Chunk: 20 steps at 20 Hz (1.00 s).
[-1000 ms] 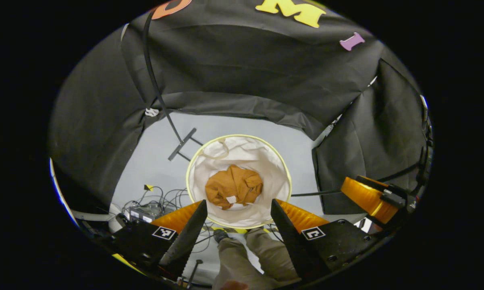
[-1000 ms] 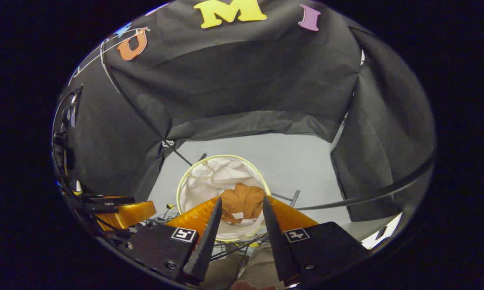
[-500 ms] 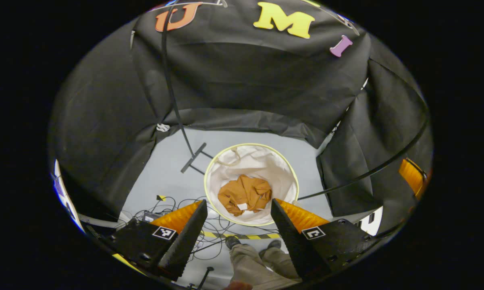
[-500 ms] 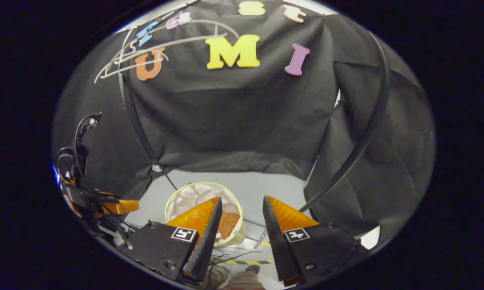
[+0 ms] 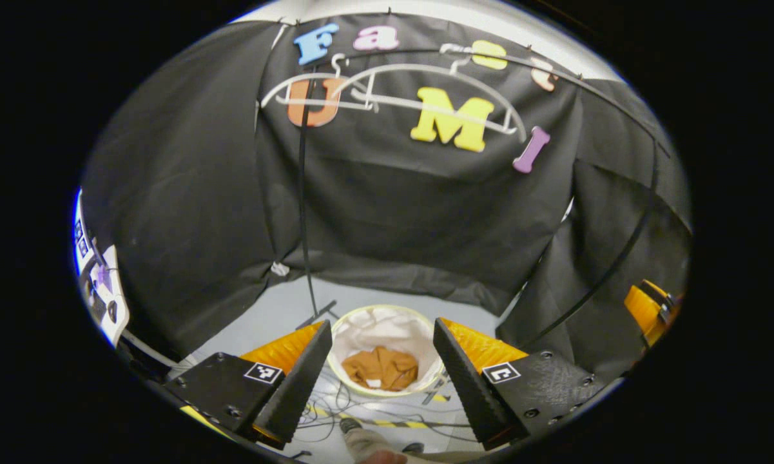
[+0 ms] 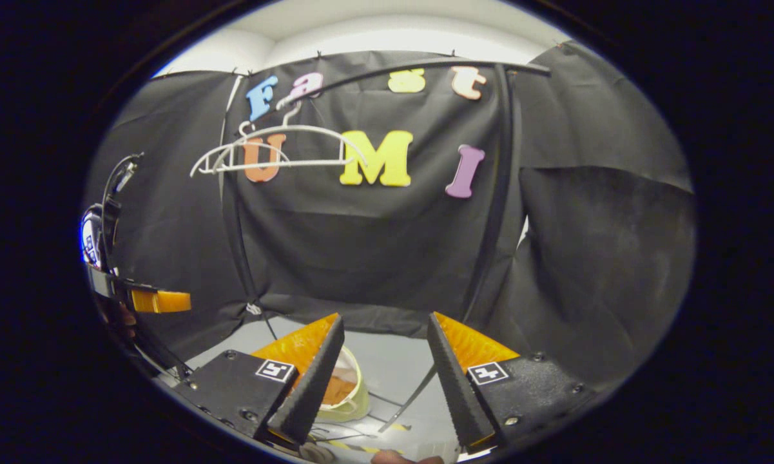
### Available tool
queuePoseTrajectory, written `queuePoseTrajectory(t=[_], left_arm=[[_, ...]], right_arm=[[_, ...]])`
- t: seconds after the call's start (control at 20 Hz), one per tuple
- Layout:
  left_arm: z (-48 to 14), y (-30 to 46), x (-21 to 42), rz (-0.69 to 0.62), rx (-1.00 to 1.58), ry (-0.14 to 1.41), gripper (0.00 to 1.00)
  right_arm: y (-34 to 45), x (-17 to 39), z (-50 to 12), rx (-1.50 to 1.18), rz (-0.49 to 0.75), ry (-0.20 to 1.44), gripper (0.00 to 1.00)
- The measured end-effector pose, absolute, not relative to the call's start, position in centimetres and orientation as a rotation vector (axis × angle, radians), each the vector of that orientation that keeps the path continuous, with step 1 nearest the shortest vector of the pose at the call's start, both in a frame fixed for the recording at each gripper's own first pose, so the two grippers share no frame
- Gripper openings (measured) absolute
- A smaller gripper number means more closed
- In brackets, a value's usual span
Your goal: Grasp the clothes on the hanger with both hands and then place them into the laundry hamper below.
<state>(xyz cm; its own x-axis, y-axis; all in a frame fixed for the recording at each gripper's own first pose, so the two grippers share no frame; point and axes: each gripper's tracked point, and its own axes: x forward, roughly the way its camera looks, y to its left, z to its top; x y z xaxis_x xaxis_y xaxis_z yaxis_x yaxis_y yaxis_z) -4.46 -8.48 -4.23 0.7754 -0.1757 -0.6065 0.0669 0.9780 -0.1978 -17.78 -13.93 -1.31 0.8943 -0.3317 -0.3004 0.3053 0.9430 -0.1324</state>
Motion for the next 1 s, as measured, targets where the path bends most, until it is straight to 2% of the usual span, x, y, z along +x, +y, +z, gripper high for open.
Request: queuePoseTrajectory(t=[0.05, 0.1, 0.15, 0.25, 0.6, 0.85, 1.0], left_arm=[[-2.2, -8.8, -5.6, -0.126, -0.172, 0.620, 1.00], [-0.1, -9.0, -6.6, -0.122, -0.168, 0.567, 1.00], [2.1, -9.3, -7.5, -0.127, -0.164, 0.505, 1.00], [6.0, -9.6, -9.2, -0.130, -0.153, 0.402, 1.00], [16.6, -9.5, -13.7, -0.102, -0.126, 0.166, 0.98], [19.2, -8.5, -14.9, -0.109, -0.104, 0.005, 0.97], [19.1, -8.2, -16.0, -0.099, -0.092, 0.003, 0.96]], right_arm=[[-14.0, -18.9, 0.0, -0.080, -0.308, 0.295, 0.90], [-14.0, -20.2, 1.4, -0.078, -0.287, 0.262, 0.77], [-14.2, -21.0, 2.6, -0.076, -0.266, 0.226, 0.91], [-14.4, -22.5, 5.0, -0.074, -0.237, 0.161, 1.00], [-13.2, -25.3, 10.6, -0.114, -0.185, -0.042, 1.00], [-9.2, -25.3, 12.4, -0.154, -0.128, -0.147, 1.00], [-7.3, -25.0, 11.5, -0.154, -0.096, -0.150, 1.00]])
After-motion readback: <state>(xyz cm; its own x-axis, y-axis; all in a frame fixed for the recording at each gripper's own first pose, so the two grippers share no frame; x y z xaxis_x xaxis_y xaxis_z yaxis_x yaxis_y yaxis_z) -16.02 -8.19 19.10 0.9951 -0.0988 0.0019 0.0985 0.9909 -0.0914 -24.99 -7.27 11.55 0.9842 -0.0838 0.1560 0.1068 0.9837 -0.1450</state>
